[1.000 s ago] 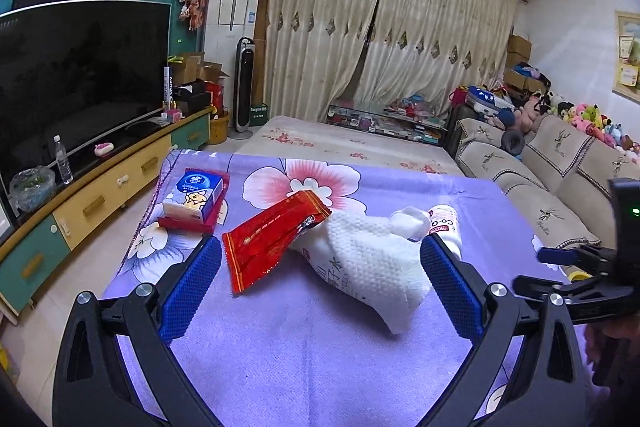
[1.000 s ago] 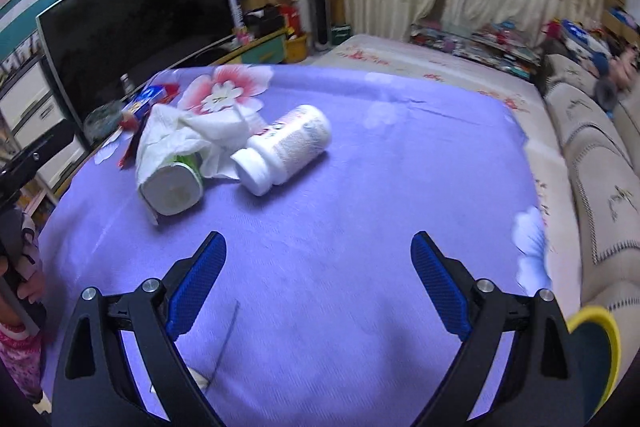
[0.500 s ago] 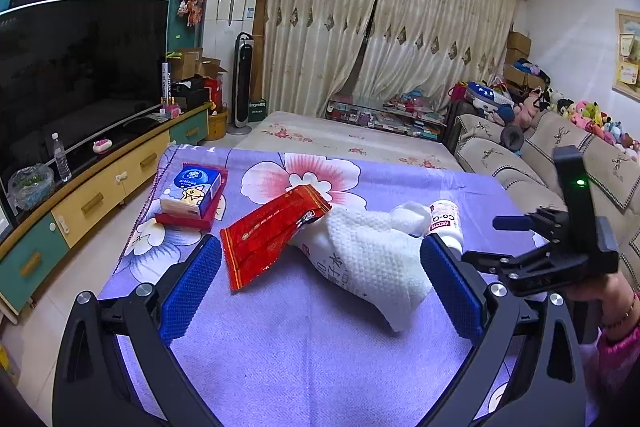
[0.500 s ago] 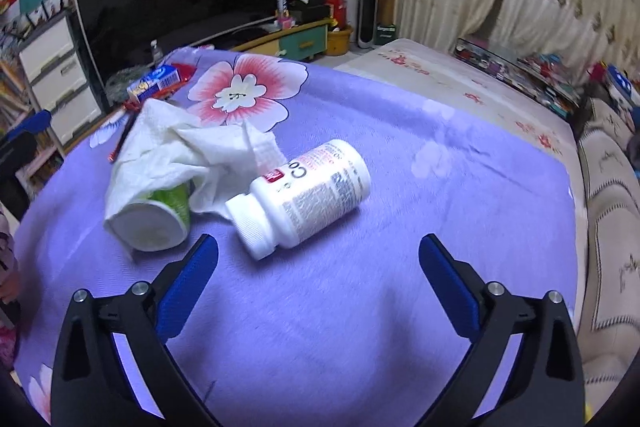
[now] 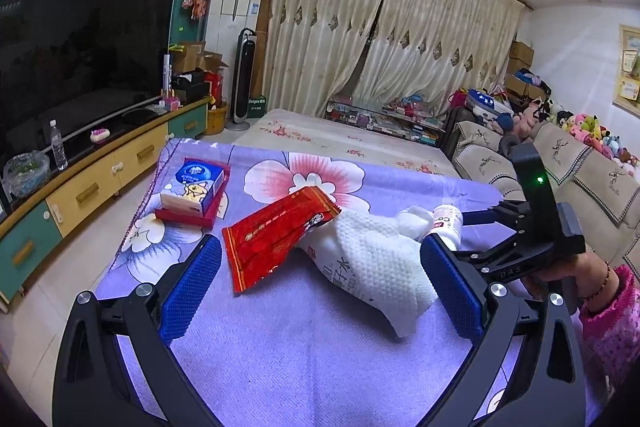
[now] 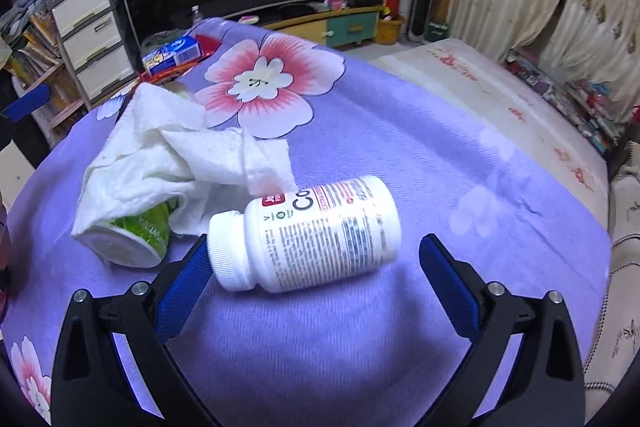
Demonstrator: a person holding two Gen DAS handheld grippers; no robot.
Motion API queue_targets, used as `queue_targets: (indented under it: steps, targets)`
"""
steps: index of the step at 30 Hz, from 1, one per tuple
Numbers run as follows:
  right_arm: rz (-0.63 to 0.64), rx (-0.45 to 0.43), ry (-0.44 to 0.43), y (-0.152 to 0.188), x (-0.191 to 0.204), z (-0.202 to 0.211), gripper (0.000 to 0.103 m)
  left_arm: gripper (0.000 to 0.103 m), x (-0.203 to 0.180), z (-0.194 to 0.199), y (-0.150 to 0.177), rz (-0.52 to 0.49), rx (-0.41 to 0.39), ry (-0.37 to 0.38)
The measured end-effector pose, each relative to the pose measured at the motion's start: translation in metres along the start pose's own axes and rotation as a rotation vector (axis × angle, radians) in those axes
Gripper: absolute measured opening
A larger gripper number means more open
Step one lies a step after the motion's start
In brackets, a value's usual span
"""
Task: Collect trash
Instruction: 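Move the right gripper to the white pill bottle and grasp it, then carry the pill bottle over the bin and release it with the right gripper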
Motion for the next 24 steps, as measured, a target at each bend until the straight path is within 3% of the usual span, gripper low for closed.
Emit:
queue_targets:
  steps: [4,5,7,16,24]
  targets:
    - [-0.025,0.005,-0.056,-0.002,-0.002,-0.007,0.095,0.098,-0.001,-0.003,0.001,-0.003,0.008,-0.002]
    - [-0.044,0.0,-0.07,-0.001,-0.003,-0.007,0.086,0.098,-0.001,-0.003,0.001,-0.003,0.009,-0.002]
    - [-0.078,-0.011,-0.094,0.001,-0.006,-0.005,0.084,0.098,-0.001,-0.004,0.002,-0.002,0.016,0.001]
    - [-0.172,-0.078,-0.056,0.03,-0.003,0.034,0.083,0.098,-0.008,-0.007,0.005,-0.03,0.027,0.013]
    - [-0.327,-0.144,0.012,0.096,0.002,0.105,0.083,0.098,-0.017,-0.006,0.008,-0.062,0.026,0.023]
Point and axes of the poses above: each gripper's, at about its wrist camera, not at the fingertips, and z roughly against the way its jaws point, x to its left, y to its underside, the point moved 8 cm from there along -z, roughly the way its jaws point, and after that the axes turned 6 degrees about x, right-handed, at the moved point
